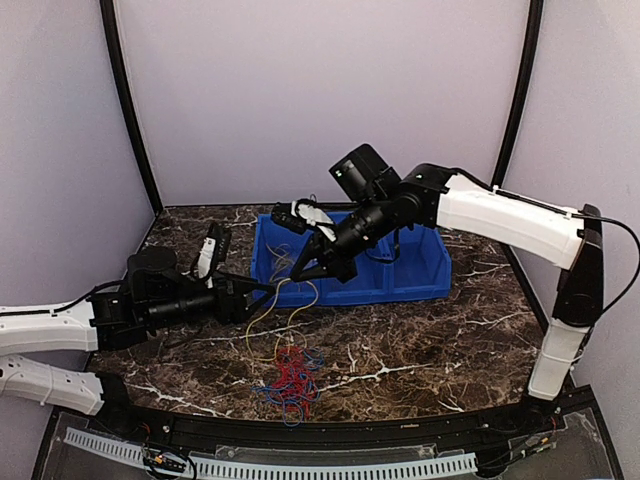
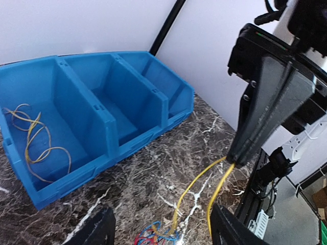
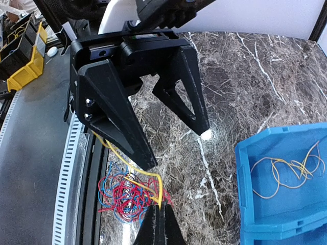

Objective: Untangle the cables

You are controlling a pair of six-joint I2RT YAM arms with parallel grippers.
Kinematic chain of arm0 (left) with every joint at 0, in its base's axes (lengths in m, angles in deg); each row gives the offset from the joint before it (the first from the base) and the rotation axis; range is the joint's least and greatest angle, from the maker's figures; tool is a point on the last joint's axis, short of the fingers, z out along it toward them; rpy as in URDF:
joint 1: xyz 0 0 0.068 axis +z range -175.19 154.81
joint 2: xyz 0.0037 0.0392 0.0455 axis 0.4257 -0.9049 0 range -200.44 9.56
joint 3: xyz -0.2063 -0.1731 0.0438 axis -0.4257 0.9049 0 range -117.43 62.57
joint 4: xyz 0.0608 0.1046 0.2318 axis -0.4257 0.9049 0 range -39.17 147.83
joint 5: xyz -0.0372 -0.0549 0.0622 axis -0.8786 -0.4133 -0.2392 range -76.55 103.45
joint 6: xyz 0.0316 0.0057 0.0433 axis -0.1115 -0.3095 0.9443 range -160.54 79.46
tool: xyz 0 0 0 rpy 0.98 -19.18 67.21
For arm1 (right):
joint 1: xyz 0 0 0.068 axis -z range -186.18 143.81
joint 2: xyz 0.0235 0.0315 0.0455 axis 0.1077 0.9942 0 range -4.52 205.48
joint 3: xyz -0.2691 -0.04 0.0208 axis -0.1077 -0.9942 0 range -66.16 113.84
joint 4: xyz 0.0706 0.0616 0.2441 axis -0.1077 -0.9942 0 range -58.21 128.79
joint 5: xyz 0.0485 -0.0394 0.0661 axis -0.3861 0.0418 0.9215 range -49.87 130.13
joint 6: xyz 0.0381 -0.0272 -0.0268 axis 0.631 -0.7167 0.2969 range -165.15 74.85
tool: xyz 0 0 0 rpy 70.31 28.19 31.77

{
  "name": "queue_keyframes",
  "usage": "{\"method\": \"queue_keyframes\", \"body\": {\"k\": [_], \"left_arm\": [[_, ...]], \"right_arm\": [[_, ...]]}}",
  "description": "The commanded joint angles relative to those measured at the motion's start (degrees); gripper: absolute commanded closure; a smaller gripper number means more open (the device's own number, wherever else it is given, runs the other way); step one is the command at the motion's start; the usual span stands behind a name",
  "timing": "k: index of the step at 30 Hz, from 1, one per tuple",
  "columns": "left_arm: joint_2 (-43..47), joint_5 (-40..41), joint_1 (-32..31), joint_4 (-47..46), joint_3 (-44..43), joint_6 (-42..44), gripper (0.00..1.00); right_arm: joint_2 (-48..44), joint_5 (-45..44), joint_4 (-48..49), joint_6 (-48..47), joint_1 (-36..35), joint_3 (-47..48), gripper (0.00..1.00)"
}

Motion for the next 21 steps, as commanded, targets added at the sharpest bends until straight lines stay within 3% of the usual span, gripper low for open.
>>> {"method": "queue_keyframes", "body": {"k": [1, 8, 17, 21], "left_arm": [[-4.3, -9.9, -0.3, -16.4, 3.1, -0.9, 0.34], [-11.9, -14.5, -1.1, -24.0, 2.7, -2.7, 0.36], [-12.7, -15.1, -1.2, -13.9, 0.3, -2.9, 0.52], [-13.1, -11.0, -1.1, -7.7, -2.5, -2.1, 0.57]], "right_arm": [[-3.2, 2.2, 3.2, 0.9, 1.1, -5.7, 1.00], [-6.2, 1.2, 5.6, 1.3, 3.3, -9.9, 1.00], [-8.2, 1.6, 8.1, 1.8, 5.8, -11.8, 1.00], [-8.7, 2.0, 8.5, 1.8, 5.9, -12.2, 1.00]]}}
